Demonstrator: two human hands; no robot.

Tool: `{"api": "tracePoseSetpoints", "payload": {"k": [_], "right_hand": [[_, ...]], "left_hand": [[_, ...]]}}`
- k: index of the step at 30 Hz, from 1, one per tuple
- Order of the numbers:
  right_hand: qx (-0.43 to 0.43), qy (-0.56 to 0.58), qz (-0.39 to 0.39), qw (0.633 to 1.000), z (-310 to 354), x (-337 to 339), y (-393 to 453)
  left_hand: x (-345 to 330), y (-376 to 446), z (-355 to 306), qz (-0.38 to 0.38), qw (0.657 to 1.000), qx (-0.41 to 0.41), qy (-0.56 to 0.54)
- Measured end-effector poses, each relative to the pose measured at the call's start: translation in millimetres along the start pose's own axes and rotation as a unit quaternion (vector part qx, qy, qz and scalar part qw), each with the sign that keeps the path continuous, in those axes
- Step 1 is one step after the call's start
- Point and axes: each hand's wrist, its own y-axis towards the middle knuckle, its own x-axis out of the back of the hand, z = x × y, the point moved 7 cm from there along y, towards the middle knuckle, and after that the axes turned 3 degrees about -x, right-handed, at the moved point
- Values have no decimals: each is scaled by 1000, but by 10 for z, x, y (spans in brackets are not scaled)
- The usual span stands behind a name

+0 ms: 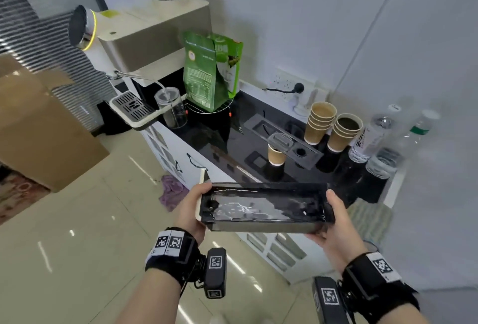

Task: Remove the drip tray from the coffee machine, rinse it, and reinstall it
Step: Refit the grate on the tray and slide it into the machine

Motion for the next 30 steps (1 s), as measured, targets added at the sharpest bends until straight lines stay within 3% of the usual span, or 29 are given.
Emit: {"api": "tracePoseSetpoints", "payload": {"k": [16, 30], "right_hand": [[82, 32, 60, 994, 379, -156, -24], [145, 22, 104, 984, 726, -394, -196]], "left_hand": [[-231, 147, -153, 48, 998, -43, 15], [-361, -37, -623, -13, 998, -68, 2]]}}
